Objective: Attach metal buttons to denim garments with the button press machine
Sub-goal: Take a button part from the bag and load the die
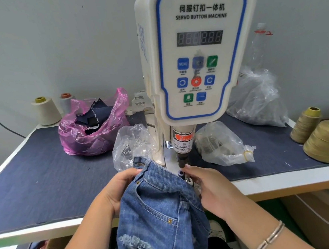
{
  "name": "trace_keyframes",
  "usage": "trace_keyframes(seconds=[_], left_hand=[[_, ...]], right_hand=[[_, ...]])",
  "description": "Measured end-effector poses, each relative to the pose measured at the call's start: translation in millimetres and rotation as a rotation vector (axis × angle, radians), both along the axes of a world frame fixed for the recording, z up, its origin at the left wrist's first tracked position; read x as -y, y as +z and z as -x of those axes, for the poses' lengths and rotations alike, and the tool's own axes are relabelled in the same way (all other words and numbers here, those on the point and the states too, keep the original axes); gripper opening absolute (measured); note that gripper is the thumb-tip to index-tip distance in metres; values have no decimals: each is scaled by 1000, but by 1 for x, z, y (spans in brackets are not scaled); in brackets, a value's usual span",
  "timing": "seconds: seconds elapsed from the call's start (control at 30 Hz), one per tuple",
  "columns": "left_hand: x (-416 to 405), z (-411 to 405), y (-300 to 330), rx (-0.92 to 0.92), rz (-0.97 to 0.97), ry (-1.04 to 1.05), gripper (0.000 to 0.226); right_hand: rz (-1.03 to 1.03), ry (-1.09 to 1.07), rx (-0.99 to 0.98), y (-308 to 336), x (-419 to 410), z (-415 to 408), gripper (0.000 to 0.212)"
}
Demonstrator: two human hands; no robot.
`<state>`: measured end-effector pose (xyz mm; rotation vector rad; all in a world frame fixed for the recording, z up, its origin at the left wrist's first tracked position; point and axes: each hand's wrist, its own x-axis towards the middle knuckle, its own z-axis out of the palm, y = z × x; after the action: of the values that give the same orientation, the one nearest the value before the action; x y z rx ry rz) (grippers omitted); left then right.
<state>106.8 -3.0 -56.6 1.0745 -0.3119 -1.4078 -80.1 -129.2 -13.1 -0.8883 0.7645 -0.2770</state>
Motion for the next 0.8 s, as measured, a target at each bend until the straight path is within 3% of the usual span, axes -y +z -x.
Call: trace_keyframes(seconds=[0.23,0.47,0.63,0.8], left_hand=[[0,0,2,10,-10,6,57],[0,1,2,11,-5,-6,56],[0,-1,1,22,-10,0,56],[-1,-2,-1,27,-15,-29,56]], right_hand=[[-84,8,11,5,0,4,14],[-190,73,32,18,-2,11,34],[-241,48,-3,22,-1,13,21],[-105,-41,-20,23,-12,16,29]])
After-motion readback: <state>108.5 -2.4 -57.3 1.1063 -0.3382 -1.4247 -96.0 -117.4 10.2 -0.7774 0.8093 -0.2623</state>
